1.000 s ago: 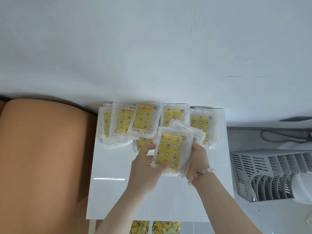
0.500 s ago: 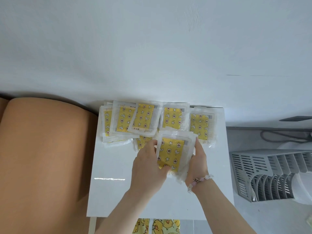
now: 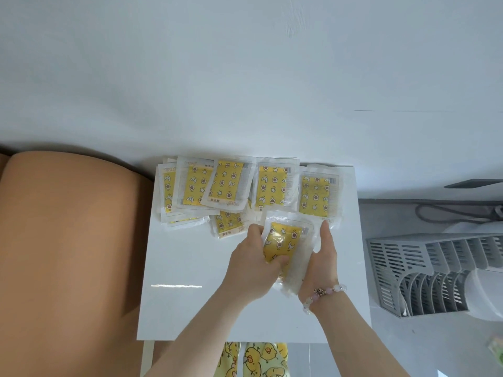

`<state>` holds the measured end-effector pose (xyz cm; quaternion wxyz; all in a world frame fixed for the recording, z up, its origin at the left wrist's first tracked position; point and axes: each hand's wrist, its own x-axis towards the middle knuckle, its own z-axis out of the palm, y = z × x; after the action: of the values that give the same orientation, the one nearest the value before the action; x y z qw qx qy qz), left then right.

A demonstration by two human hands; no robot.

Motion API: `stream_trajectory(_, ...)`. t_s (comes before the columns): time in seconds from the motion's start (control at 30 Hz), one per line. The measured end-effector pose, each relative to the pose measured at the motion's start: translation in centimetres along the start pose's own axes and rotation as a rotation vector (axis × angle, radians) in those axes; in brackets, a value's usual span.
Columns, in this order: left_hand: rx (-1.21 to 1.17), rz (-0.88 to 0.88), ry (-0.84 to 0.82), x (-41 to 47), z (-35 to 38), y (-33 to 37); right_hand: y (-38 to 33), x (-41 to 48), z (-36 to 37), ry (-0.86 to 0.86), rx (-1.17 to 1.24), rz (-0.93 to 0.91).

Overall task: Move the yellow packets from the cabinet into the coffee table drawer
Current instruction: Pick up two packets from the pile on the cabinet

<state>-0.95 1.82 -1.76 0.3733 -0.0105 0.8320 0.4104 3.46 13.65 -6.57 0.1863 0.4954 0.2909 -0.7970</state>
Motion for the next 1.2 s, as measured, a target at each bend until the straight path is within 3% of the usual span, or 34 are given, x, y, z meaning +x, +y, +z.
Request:
stream_trajectory(0.17,-0.585,-0.165,-0.187,-0.6,-1.6,-0.3,-0.7,-0.4,-1.3,-0.094,0.016,-0.02)
stream_trajectory(0.27,-0.694,-0.206,-0.193,-1.1,-2.2,-0.4,-0.4,-0.9,-0.8,-0.012,-0.23,-0.009)
stream_trajectory(0.37,-0.682,-0.215,-0.168,-2.0,-2.9,0.3,-0.5,-1.6,-1.1,0.117,-0.379,-0.051)
stream_trajectory(0.77,-0.442,-0.052,-0.25,-8.7,-8.4,13.8,-8.5,-19.0,-1.9,0.34,-0.27,-0.256)
stream_trajectory(1.0,-0.316,0.159,-0.404,-11.4,-7.5,23.0,-11.6,-27.8,-2.1,0.378,-0.169,-0.42)
stream_trajectory(1.2,-0.207,0.276,-0.656,-13.7,-2.8,28.7,-11.4,-35.2,-5.5,0.497,-0.012,-0.563)
